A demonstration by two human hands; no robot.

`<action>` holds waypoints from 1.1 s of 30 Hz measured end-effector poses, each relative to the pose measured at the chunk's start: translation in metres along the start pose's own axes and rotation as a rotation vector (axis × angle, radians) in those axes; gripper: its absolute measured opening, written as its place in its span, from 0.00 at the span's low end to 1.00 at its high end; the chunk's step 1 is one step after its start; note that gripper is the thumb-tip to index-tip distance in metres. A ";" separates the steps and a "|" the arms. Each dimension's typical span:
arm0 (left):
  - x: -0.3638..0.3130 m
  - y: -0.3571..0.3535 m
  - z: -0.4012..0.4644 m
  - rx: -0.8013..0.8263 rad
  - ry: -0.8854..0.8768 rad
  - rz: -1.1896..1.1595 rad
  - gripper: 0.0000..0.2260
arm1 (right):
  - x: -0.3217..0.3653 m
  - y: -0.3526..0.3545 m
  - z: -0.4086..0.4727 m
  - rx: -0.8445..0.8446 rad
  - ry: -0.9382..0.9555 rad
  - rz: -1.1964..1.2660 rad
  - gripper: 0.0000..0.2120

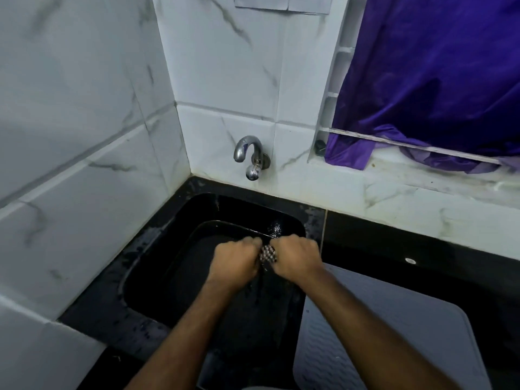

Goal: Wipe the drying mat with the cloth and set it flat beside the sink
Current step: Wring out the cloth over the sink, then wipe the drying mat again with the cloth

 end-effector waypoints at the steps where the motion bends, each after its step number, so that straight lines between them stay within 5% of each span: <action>1: 0.004 0.004 -0.002 -0.095 0.006 -0.054 0.13 | 0.000 0.005 -0.004 -0.138 0.018 -0.006 0.11; 4: 0.015 0.023 -0.003 -0.154 -0.063 -0.181 0.24 | -0.001 0.017 -0.018 -0.302 0.088 0.007 0.14; 7: 0.019 0.035 -0.006 0.050 -0.180 -0.573 0.32 | -0.009 0.015 -0.031 -0.254 0.038 0.067 0.16; 11: 0.008 0.017 -0.011 0.126 -0.264 -1.085 0.19 | -0.026 0.001 -0.055 -0.207 -0.052 0.223 0.19; 16: -0.030 -0.013 -0.005 0.080 -0.189 -1.384 0.11 | -0.047 -0.019 -0.094 -0.080 -0.037 0.523 0.38; 19: -0.058 -0.025 -0.001 0.254 -0.145 -1.603 0.12 | -0.049 -0.031 -0.126 -0.254 -0.120 0.652 0.29; 24: -0.098 -0.042 0.001 0.517 -0.031 -1.685 0.11 | -0.045 -0.054 -0.176 -0.533 -0.275 0.594 0.13; 28: -0.128 -0.045 0.002 0.586 0.227 -1.771 0.13 | -0.047 -0.077 -0.201 -0.418 -0.341 0.139 0.13; 33: -0.159 -0.040 -0.006 0.540 0.305 -1.802 0.23 | -0.071 -0.077 -0.217 -0.344 -0.268 0.382 0.20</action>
Point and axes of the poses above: each hand's wrist, its own z-axis towards the middle knuckle, its own y-axis out of the back of the hand, x = y × z, the point moved 2 cm from there along z, towards the middle knuckle, and after that the axes turned 9 degrees about x, right-handed, at the moved point
